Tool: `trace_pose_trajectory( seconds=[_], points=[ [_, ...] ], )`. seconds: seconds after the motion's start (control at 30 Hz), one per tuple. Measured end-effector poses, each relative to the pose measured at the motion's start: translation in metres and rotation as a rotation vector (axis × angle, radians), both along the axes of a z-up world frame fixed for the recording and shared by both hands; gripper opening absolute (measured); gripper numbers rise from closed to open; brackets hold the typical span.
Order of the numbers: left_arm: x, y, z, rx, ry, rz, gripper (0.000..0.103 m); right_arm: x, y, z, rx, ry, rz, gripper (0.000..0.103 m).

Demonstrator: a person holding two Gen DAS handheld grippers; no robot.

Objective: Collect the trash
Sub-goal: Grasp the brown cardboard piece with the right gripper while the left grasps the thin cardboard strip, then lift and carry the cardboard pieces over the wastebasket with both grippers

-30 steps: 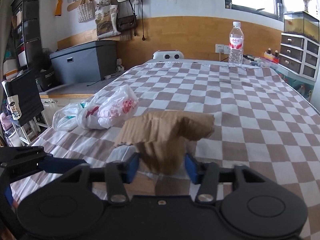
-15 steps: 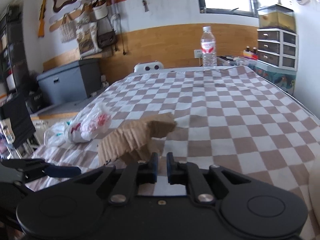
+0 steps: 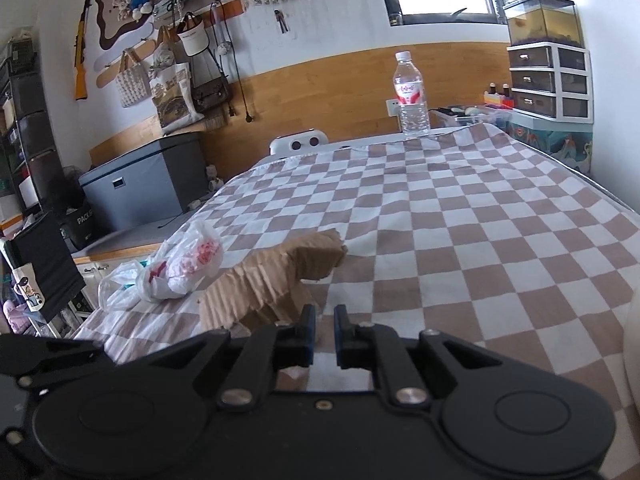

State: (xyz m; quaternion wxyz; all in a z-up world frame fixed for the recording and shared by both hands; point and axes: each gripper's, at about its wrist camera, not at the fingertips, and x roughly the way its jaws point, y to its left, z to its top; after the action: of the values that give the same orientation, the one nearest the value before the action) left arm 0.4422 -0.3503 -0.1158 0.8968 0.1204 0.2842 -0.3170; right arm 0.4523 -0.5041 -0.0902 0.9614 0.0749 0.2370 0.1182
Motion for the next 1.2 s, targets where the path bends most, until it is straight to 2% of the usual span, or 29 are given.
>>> trace_pose_trajectory(
  seconds=[0.07,0.1,0.13,0.17,0.23,0.3,0.43,0.6,0.9,0.97,1.0,1.2],
  points=[
    [0.009,-0.001,-0.006,0.009,0.014,0.036,0.058,-0.001,0.001,0.002,0.004,-0.008,-0.002,0.013],
    [0.012,0.000,-0.006,-0.015,0.022,0.034,0.053,-0.002,0.002,0.003,0.014,-0.014,-0.002,0.019],
    [0.014,-0.001,-0.005,-0.017,0.018,0.036,0.044,-0.002,0.002,0.004,0.030,-0.022,-0.002,0.026],
    [0.014,-0.002,-0.004,-0.015,0.013,0.030,0.038,-0.003,0.002,0.005,0.051,-0.033,-0.003,0.031],
    [0.010,-0.005,-0.005,-0.021,0.003,-0.003,0.018,-0.002,0.003,0.007,0.084,-0.050,-0.010,0.056],
    [0.006,-0.006,-0.004,-0.004,-0.008,-0.007,0.016,0.001,0.005,0.007,0.119,-0.061,-0.011,0.070],
    [0.002,0.006,0.002,-0.009,-0.016,0.039,0.015,0.010,0.015,0.005,0.112,-0.057,0.013,0.083],
    [-0.001,0.026,0.015,-0.087,-0.030,0.092,0.015,0.026,0.024,0.000,0.092,-0.029,0.002,0.083],
    [0.004,0.040,0.017,-0.099,-0.005,0.133,0.016,0.053,0.041,-0.012,0.061,0.025,0.030,0.083],
    [0.005,0.042,0.017,-0.103,-0.002,0.145,0.016,0.054,0.046,-0.012,0.052,0.022,0.061,0.075],
    [0.004,0.044,0.016,-0.107,0.000,0.147,0.016,0.053,0.047,-0.011,0.050,0.018,0.076,0.068],
    [-0.002,0.047,0.017,-0.106,0.003,0.174,0.015,0.043,0.049,-0.010,0.061,0.029,0.106,0.056]
  ],
)
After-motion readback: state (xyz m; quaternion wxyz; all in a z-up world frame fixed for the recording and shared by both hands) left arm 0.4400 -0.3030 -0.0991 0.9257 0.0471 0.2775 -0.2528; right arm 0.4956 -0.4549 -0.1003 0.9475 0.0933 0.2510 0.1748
